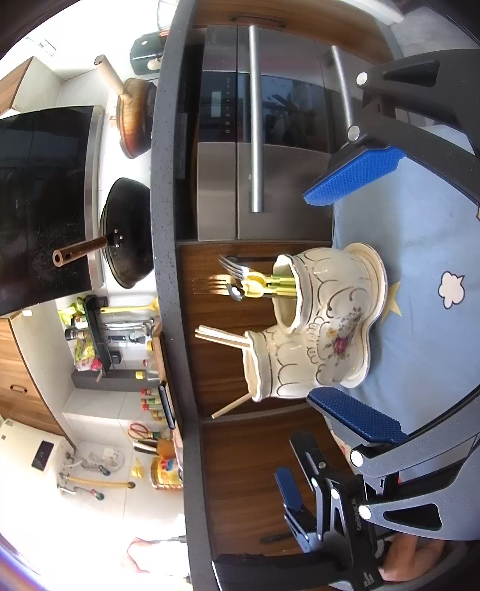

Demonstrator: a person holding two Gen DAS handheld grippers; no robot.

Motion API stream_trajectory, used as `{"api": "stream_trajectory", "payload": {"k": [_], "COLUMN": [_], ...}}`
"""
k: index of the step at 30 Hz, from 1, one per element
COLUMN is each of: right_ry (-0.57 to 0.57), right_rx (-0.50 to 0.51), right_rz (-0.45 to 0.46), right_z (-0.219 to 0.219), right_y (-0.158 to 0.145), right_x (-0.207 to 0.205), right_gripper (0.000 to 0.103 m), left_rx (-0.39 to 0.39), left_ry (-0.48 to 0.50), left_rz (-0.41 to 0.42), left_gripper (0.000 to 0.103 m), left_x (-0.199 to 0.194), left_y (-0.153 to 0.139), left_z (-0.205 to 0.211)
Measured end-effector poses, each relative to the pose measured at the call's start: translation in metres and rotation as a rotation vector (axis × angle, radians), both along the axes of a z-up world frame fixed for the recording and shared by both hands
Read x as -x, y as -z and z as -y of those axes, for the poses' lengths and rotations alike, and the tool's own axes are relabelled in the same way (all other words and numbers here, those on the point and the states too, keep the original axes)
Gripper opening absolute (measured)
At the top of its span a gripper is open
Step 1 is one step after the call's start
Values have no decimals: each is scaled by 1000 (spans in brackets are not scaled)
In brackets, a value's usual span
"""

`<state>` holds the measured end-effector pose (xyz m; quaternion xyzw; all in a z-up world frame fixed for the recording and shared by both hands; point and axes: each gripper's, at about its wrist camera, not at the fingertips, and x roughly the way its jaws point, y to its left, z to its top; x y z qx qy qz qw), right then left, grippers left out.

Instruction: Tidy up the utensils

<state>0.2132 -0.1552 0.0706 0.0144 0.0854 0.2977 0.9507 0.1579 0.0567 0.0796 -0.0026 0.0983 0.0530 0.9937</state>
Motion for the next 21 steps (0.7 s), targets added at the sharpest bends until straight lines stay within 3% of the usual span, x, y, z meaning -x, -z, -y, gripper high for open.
{"api": "stream_trajectory", "payload": {"k": [21], "right_ry": [-1], "right_rx": [0], "right_rz": [1], "right_z": [0], "right_y": [0], "right_x": [1], "right_gripper": [98], "left_rx": [1], "left_ry": [6], "left_rz": [-14], "left_gripper": [98], "left_x": [-3], "left_y": [1], "left_z": [0]}}
